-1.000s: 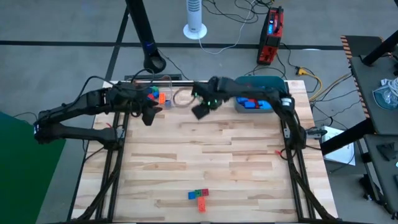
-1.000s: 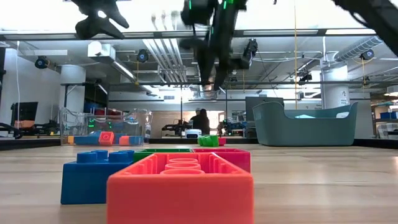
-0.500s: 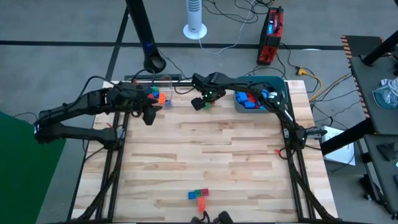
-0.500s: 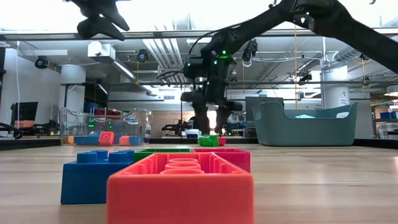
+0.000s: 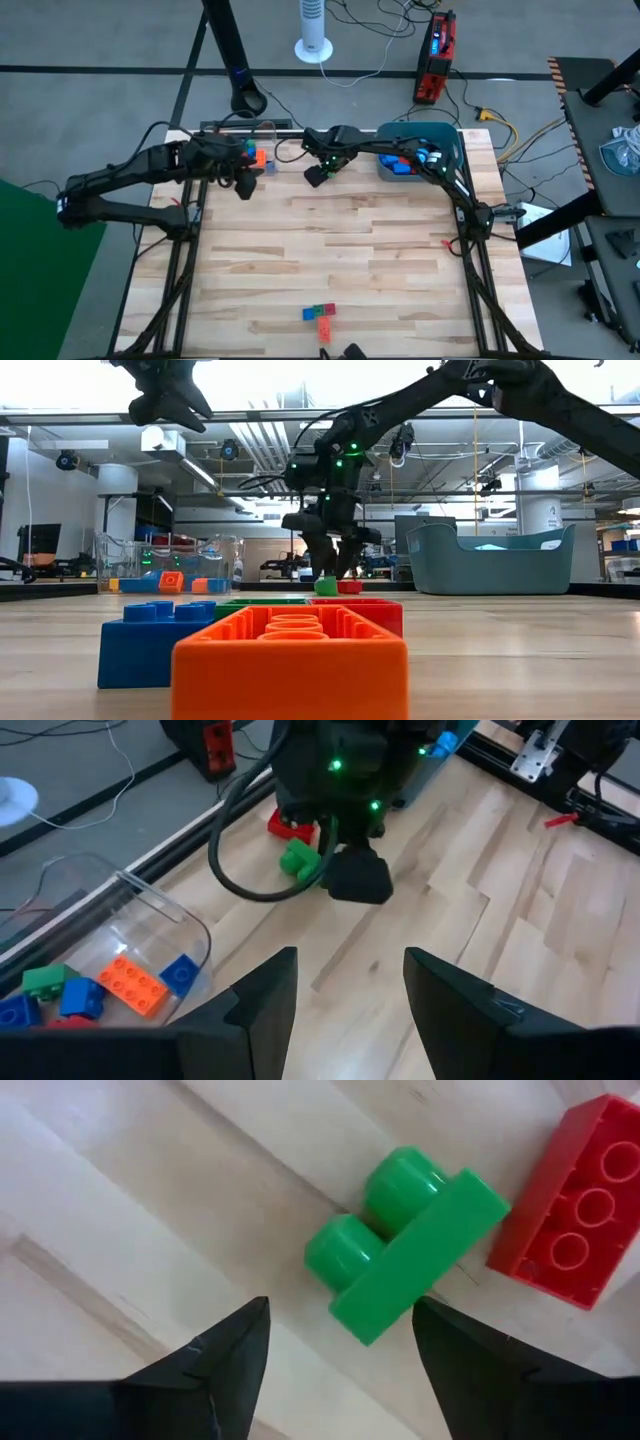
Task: Sort blocks by size
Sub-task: Put the big green game piece into the blue bin
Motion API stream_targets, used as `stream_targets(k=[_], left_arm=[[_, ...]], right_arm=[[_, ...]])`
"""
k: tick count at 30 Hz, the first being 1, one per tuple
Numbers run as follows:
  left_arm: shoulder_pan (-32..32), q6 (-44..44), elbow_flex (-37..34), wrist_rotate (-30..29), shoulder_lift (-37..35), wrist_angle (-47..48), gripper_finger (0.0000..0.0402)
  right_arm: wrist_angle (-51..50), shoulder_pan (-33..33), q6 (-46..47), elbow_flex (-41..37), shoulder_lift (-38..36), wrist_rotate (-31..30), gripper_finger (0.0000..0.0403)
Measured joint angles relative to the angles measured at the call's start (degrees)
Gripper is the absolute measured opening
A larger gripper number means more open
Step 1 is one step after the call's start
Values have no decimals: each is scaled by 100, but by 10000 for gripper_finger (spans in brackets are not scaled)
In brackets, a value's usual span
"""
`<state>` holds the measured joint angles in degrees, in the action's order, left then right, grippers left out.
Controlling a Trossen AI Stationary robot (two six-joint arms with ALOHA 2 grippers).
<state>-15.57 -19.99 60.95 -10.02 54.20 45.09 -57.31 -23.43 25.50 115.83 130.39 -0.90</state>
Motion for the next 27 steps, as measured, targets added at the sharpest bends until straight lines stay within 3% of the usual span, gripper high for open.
stream_targets(k=[15, 20, 27], left_arm=[[0, -44, 2, 4, 353, -287, 171], [0, -39, 4, 32, 340, -292, 171], [0, -26, 4, 45, 328, -292, 171]], right_arm=[[211, 14, 404, 13, 420, -120, 231], [247, 56, 408, 7, 409, -234, 195], [254, 56, 303, 4, 400, -227, 109]])
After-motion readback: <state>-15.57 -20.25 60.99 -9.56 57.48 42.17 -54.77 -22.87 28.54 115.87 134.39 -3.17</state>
